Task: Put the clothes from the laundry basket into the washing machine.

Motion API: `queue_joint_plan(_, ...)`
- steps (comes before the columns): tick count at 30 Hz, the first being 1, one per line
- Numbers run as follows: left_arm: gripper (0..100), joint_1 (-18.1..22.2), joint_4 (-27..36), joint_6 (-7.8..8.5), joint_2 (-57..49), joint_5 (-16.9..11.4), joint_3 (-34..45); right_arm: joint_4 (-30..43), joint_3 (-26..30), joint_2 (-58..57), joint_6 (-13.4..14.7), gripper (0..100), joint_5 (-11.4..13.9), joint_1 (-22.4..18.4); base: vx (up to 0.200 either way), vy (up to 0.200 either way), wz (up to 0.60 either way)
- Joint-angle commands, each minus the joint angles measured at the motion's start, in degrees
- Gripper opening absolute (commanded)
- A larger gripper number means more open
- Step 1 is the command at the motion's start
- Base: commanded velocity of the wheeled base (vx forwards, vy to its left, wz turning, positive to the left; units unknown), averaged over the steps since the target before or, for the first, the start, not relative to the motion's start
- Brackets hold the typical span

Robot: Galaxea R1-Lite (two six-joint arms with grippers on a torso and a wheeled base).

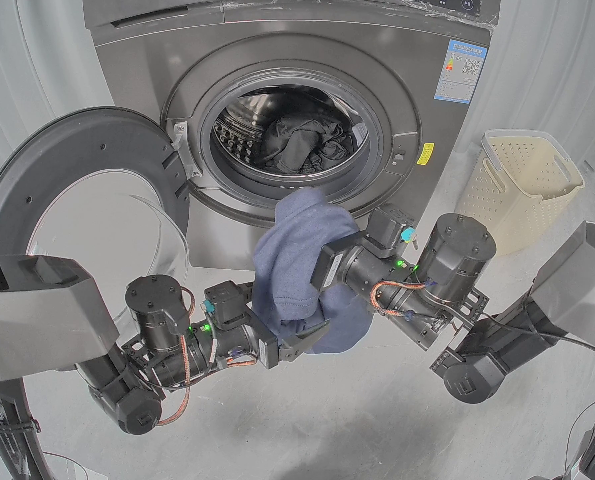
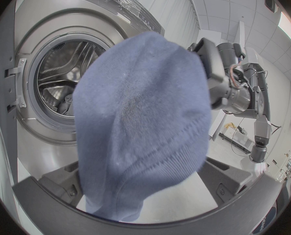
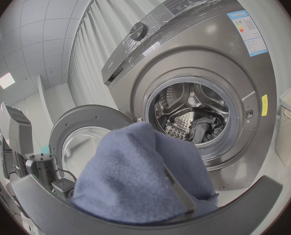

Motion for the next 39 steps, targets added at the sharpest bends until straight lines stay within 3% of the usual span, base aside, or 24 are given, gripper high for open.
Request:
queue_joint_plan(1,100,0.12,-0.01,-0.27,5.03,0.43,-5.17,-0.02,0.24,-0.01,0.18,0,-0.06,0.99,0.000,0.000,0.00)
queue_joint_plan(6,100,0.30,-0.01,-0.44,7.84,1.92,-8.59,-0.02,0.24,-0.01,0.36,0,-0.06,1.43,0.000,0.000,0.00)
queue_joint_plan(10,100,0.12,-0.10,-0.53,11.35,4.73,-11.76,0.51,0.06,0.08,0.45,0,-1.90,1.96,0.000,0.000,0.00)
queue_joint_plan(20,100,-0.32,-0.10,-1.50,13.55,7.90,-16.42,0.69,0.15,-0.01,0.80,0,-1.99,2.84,0.000,0.000,0.00)
queue_joint_plan(25,100,-0.67,-0.10,-2.20,15.31,11.76,-19.49,0.69,0.24,0.08,1.06,0,-2.08,3.19,0.000,0.000,0.00)
queue_joint_plan(26,0,-0.67,-0.10,-2.55,15.31,12.20,-19.84,0.69,0.24,0.08,1.06,0,-2.16,3.19,0.000,0.000,0.00)
queue_joint_plan(31,0,-0.93,-0.19,-4.75,15.13,13.35,-21.87,0.69,0.33,-0.01,1.68,0,-2.78,3.19,0.000,0.000,0.00)
queue_joint_plan(33,0,-1.20,-0.27,-6.42,14.69,14.84,-22.74,0.69,0.42,-0.01,1.77,0,-2.87,2.93,0.000,0.000,0.00)
queue_joint_plan(39,0,-0.40,-0.27,-6.77,10.21,14.93,-20.28,0.69,1.73,-1.51,2.29,0,-2.87,-1.29,0.000,0.000,0.00)
